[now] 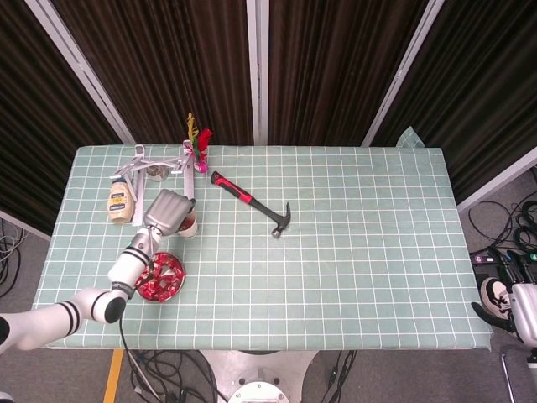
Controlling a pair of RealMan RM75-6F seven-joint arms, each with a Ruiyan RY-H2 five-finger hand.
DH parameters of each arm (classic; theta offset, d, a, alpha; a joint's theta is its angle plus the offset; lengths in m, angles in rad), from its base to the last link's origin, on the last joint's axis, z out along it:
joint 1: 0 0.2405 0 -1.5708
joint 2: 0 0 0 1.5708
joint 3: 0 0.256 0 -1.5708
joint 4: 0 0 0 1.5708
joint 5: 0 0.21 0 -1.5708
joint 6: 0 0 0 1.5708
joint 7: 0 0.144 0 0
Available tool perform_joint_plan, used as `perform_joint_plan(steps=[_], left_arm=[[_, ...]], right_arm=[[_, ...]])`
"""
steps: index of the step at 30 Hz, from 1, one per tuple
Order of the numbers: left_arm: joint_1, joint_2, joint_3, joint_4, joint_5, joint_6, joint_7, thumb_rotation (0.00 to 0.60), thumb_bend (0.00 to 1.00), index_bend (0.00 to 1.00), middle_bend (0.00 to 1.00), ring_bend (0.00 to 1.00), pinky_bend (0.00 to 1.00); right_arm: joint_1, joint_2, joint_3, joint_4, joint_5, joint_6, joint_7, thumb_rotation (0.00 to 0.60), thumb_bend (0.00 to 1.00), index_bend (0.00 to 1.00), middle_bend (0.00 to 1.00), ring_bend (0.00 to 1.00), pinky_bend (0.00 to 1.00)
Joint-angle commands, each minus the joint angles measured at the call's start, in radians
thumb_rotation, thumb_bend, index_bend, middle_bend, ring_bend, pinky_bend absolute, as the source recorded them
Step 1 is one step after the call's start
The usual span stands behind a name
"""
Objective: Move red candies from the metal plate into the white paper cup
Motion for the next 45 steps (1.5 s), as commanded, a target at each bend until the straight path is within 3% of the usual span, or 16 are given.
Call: perform_joint_plan(steps=[1,8,17,24,29,33,38,45], left_arm=[[-0.001,0.006,0.006,-0.013,-0.009,0.002,0.008,0.6,0.46,0.48,0.57,0.91,1.0],[-0.008,0.023,0.013,-0.056,-0.043,0.012,0.035,0.6,0.44,0.36,0.5,0.91,1.0],[-0.013,0.018,0.018,-0.062,-0.047,0.038,0.037,0.6,0.29,0.3,0.44,0.9,1.0],[0.083,0.116,-0.007,-0.214,0.01,0.188,-0.101,0.6,0.27,0.3,0.42,0.9,1.0],[0.192,0.204,0.051,-0.319,0.12,0.295,-0.199,0.6,0.26,0.38,0.43,0.9,1.0],[0.27,0.236,0.127,-0.362,0.23,0.365,-0.241,0.6,0.25,0.44,0.47,0.9,1.0],[0.315,0.226,0.196,-0.378,0.299,0.367,-0.228,0.6,0.25,0.48,0.51,0.91,1.0],[0.346,0.17,0.238,-0.322,0.297,0.324,-0.181,0.6,0.25,0.48,0.52,0.91,1.0]], right_arm=[[0.001,-0.001,-0.001,0.001,0.0,-0.002,0.0,0.6,0.1,0.08,0.17,0.08,0.32],[0.002,-0.002,0.001,-0.001,-0.003,0.0,-0.003,0.6,0.1,0.08,0.18,0.09,0.33],[-0.003,0.0,0.0,-0.003,-0.004,0.006,-0.002,0.6,0.1,0.08,0.18,0.09,0.33],[0.001,0.002,0.002,-0.003,-0.008,0.004,0.0,0.6,0.1,0.08,0.18,0.09,0.33],[0.007,0.0,0.002,-0.001,-0.014,-0.002,0.003,0.6,0.1,0.08,0.18,0.09,0.33],[0.008,-0.003,0.001,0.002,-0.02,0.001,0.006,0.6,0.1,0.08,0.18,0.09,0.33],[0.012,-0.003,-0.001,-0.001,-0.029,-0.002,0.005,0.6,0.1,0.08,0.18,0.09,0.34],[0.012,0.002,0.0,-0.003,-0.029,0.002,0.005,0.6,0.1,0.08,0.18,0.09,0.34]])
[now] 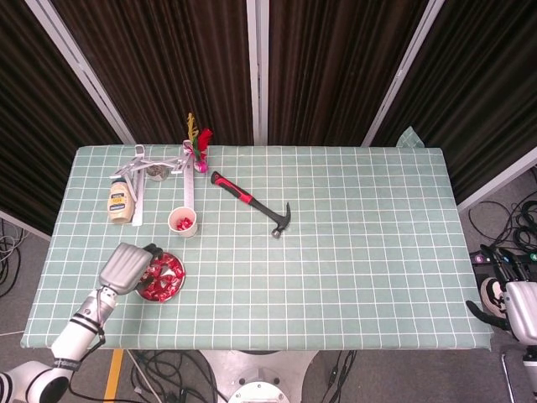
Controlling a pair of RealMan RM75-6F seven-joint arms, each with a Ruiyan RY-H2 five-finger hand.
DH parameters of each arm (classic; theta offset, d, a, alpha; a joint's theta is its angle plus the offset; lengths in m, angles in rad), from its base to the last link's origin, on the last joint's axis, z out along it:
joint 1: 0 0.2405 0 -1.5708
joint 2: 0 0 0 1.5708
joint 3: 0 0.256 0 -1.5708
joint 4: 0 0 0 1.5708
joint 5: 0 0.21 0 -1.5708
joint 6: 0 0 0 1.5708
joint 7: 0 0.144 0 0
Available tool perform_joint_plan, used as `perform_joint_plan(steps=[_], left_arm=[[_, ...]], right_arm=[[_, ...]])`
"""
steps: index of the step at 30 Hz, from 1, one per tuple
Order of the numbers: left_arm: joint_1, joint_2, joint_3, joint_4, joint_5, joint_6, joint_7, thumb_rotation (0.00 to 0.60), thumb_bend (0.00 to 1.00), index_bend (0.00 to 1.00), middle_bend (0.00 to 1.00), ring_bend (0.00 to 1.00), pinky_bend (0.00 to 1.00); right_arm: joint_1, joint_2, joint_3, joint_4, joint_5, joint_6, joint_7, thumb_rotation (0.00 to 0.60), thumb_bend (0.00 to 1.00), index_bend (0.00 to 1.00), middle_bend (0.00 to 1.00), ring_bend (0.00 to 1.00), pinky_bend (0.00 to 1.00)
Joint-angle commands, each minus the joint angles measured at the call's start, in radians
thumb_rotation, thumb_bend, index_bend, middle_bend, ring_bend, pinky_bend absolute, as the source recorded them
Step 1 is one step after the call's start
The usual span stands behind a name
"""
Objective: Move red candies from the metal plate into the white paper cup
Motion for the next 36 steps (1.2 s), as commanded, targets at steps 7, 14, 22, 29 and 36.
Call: perform_joint_plan(steps=[7,14,22,29,36], left_arm=[[0.028,-0.069,0.026,0.11,0.001,-0.053,0.029,0.6,0.25,0.48,0.52,0.91,1.0],[0.031,-0.076,0.028,0.156,-0.006,-0.101,0.028,0.6,0.26,0.47,0.52,0.91,1.0],[0.027,-0.091,0.013,0.2,-0.022,-0.147,0.018,0.6,0.26,0.47,0.51,0.91,1.0],[0.02,-0.095,0.002,0.219,-0.032,-0.184,0.012,0.6,0.26,0.47,0.51,0.91,1.0],[0.016,-0.104,-0.006,0.23,-0.022,-0.197,-0.008,0.6,0.28,0.53,0.56,0.92,1.0]], right_arm=[[0.002,0.001,-0.002,-0.005,-0.005,-0.001,-0.003,0.6,0.1,0.08,0.18,0.09,0.34],[0.003,0.002,-0.003,-0.014,-0.008,0.001,-0.014,0.6,0.1,0.08,0.18,0.09,0.34],[0.004,0.003,-0.003,-0.021,-0.005,0.0,-0.023,0.6,0.1,0.08,0.18,0.09,0.34],[0.003,0.003,-0.004,-0.021,-0.003,-0.001,-0.024,0.6,0.1,0.08,0.18,0.09,0.34],[0.005,0.001,-0.004,-0.018,-0.001,-0.005,-0.021,0.6,0.1,0.08,0.18,0.09,0.35]])
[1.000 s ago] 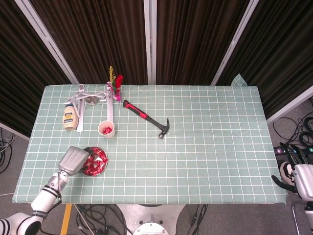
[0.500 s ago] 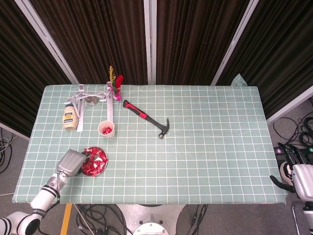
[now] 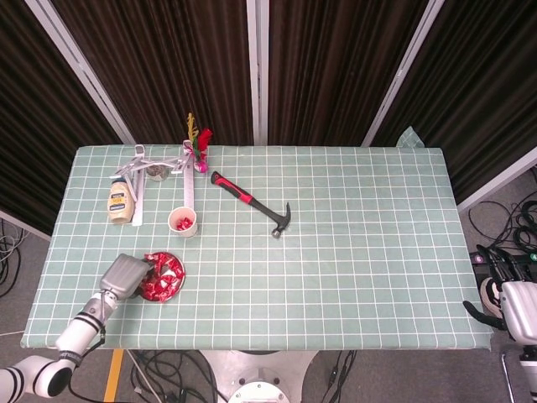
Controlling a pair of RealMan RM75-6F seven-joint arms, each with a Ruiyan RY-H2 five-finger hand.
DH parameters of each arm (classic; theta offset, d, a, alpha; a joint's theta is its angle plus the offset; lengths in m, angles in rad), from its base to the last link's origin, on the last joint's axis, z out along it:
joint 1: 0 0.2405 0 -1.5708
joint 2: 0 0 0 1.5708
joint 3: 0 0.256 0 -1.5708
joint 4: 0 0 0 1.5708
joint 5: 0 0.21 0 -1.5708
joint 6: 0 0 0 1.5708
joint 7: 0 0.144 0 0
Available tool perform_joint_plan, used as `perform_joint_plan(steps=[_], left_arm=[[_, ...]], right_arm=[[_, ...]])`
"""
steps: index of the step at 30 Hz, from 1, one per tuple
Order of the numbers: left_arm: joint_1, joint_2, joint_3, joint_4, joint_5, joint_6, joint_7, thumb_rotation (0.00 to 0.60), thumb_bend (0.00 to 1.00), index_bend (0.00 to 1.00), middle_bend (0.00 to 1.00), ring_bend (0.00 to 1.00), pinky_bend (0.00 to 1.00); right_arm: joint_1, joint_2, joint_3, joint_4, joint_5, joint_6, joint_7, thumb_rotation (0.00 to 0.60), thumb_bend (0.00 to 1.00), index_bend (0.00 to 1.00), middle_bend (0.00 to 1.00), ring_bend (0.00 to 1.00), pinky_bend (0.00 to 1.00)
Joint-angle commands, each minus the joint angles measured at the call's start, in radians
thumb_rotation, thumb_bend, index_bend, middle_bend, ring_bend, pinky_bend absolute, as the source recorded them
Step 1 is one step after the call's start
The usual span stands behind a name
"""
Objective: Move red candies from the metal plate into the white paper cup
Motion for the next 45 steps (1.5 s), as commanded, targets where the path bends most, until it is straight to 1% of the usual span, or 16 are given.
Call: perform_joint_plan(steps=[1,7,13,18,23,26,31,36,41,45], left_arm=[[0.001,-0.005,-0.004,0.006,0.01,0.002,-0.018,0.6,0.29,0.53,0.57,0.92,1.0],[0.004,-0.016,-0.007,0.031,0.033,-0.005,-0.078,0.6,0.32,0.59,0.6,0.93,1.0],[0.01,-0.028,-0.011,0.061,0.059,0.001,-0.141,0.6,0.37,0.65,0.66,0.94,1.0],[0.017,-0.027,-0.013,0.071,0.08,0.014,-0.181,0.6,0.41,0.67,0.7,0.95,1.0],[0.026,-0.001,-0.02,0.039,0.096,0.041,-0.208,0.6,0.42,0.67,0.7,0.95,1.0],[0.032,0.034,-0.032,-0.01,0.107,0.07,-0.225,0.6,0.42,0.67,0.7,0.95,1.0],[0.021,0.087,-0.076,-0.078,0.107,0.101,-0.242,0.6,0.42,0.67,0.7,0.95,1.0],[-0.035,0.108,-0.147,-0.105,0.08,0.07,-0.252,0.6,0.42,0.66,0.7,0.95,1.0],[-0.115,0.084,-0.216,-0.074,0.027,-0.009,-0.258,0.6,0.42,0.66,0.7,0.95,1.0],[-0.182,0.04,-0.26,-0.008,-0.03,-0.081,-0.249,0.6,0.42,0.66,0.7,0.95,1.0]], right_arm=[[-0.001,0.001,0.001,0.001,0.002,0.0,0.001,0.6,0.1,0.08,0.18,0.09,0.35],[0.001,0.001,0.001,0.003,0.004,-0.002,0.004,0.6,0.1,0.08,0.18,0.09,0.35],[0.0,0.001,0.001,0.005,0.004,-0.001,0.006,0.6,0.1,0.08,0.19,0.1,0.35],[0.001,0.002,0.001,0.003,0.003,0.0,0.006,0.6,0.1,0.08,0.19,0.1,0.35],[-0.001,0.003,0.001,0.004,0.003,0.002,0.008,0.6,0.1,0.08,0.19,0.1,0.35],[-0.001,0.003,0.001,0.005,0.001,0.004,0.01,0.6,0.1,0.08,0.19,0.1,0.35],[-0.001,0.003,0.0,0.009,-0.001,0.006,0.014,0.6,0.1,0.08,0.19,0.1,0.35],[-0.001,0.003,0.0,0.01,-0.002,0.006,0.015,0.6,0.1,0.08,0.19,0.1,0.35],[-0.001,0.003,0.0,0.009,0.001,0.005,0.014,0.6,0.1,0.08,0.19,0.1,0.35],[-0.002,0.003,0.001,0.01,0.008,0.001,0.015,0.6,0.1,0.08,0.19,0.1,0.35]])
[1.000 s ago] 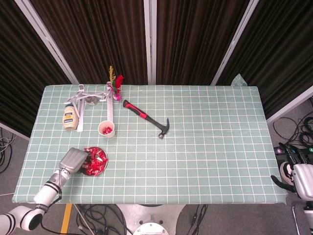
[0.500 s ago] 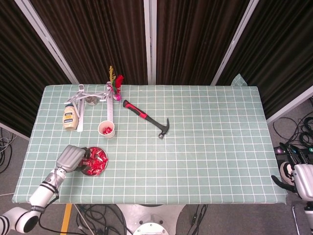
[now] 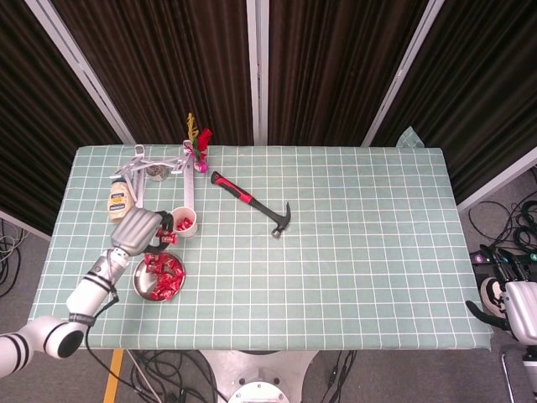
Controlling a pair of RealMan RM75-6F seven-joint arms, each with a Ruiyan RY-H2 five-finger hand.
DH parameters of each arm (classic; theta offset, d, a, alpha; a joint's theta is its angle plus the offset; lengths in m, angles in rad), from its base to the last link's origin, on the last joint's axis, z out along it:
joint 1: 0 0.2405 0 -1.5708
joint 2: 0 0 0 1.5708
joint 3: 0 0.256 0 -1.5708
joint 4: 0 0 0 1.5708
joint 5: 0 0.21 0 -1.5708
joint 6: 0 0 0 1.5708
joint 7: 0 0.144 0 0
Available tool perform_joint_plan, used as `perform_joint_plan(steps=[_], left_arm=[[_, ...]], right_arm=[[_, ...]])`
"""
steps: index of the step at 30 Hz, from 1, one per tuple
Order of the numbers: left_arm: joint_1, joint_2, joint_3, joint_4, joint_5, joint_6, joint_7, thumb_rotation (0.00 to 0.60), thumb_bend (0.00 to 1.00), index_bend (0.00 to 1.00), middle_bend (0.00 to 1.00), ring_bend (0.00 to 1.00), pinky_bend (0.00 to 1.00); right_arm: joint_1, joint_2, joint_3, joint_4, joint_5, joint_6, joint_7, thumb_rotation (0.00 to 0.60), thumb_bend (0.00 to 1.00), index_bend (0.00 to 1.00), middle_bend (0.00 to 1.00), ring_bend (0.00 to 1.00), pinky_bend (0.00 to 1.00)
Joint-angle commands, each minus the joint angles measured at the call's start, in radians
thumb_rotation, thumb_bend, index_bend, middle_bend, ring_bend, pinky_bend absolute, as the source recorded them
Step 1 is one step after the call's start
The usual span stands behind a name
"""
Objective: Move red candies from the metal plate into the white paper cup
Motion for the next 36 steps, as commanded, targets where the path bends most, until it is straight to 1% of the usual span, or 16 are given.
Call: perform_joint_plan(steps=[1,5,9,14,16,18,21,28,32,34,36], left_arm=[[-0.059,-0.041,-0.04,0.059,-0.053,-0.061,0.011,0.6,0.42,0.66,0.7,0.95,1.0],[-0.099,-0.072,-0.054,0.105,-0.1,-0.109,0.027,0.6,0.42,0.64,0.69,0.95,1.0],[-0.12,-0.093,-0.049,0.137,-0.135,-0.138,0.05,0.6,0.42,0.6,0.66,0.94,1.0],[-0.129,-0.112,-0.043,0.16,-0.16,-0.144,0.058,0.6,0.41,0.57,0.62,0.94,1.0],[-0.13,-0.118,-0.042,0.165,-0.163,-0.136,0.062,0.6,0.41,0.53,0.59,0.94,1.0],[-0.132,-0.12,-0.04,0.168,-0.165,-0.131,0.068,0.6,0.41,0.47,0.55,0.94,1.0],[-0.134,-0.119,-0.036,0.168,-0.169,-0.125,0.08,0.6,0.4,0.42,0.52,0.93,1.0],[-0.135,-0.11,-0.029,0.16,-0.181,-0.115,0.095,0.6,0.4,0.38,0.46,0.92,1.0],[-0.108,-0.081,-0.027,0.11,-0.166,-0.065,0.08,0.6,0.39,0.38,0.45,0.92,1.0],[-0.076,-0.044,-0.015,0.049,-0.141,-0.016,0.07,0.6,0.38,0.4,0.45,0.92,1.0],[-0.033,-0.008,0.008,-0.011,-0.103,0.045,0.063,0.6,0.38,0.43,0.47,0.92,1.0]], right_arm=[[-0.001,0.001,0.001,0.001,0.003,0.0,0.0,0.6,0.1,0.08,0.19,0.1,0.35],[-0.003,0.004,0.003,0.001,0.011,0.002,0.001,0.6,0.1,0.08,0.19,0.1,0.36],[-0.01,0.005,0.003,0.006,0.017,0.006,0.007,0.6,0.1,0.08,0.19,0.1,0.36],[-0.01,0.005,0.003,0.009,0.019,0.003,0.011,0.6,0.1,0.08,0.19,0.1,0.36],[-0.01,0.004,0.003,0.01,0.018,0.004,0.013,0.6,0.1,0.08,0.19,0.1,0.36],[-0.011,0.004,0.003,0.012,0.019,0.003,0.014,0.6,0.1,0.08,0.19,0.1,0.36],[-0.011,0.004,0.003,0.012,0.018,0.004,0.014,0.6,0.1,0.08,0.19,0.1,0.36],[-0.011,0.005,0.004,0.011,0.018,0.004,0.014,0.6,0.1,0.08,0.2,0.1,0.36],[-0.012,0.006,0.005,0.009,0.017,0.006,0.012,0.6,0.1,0.08,0.2,0.1,0.36],[-0.009,0.007,0.005,0.008,0.014,0.004,0.011,0.6,0.1,0.08,0.2,0.1,0.36],[-0.007,0.007,0.006,0.008,0.012,0.003,0.011,0.6,0.1,0.08,0.2,0.1,0.36]])
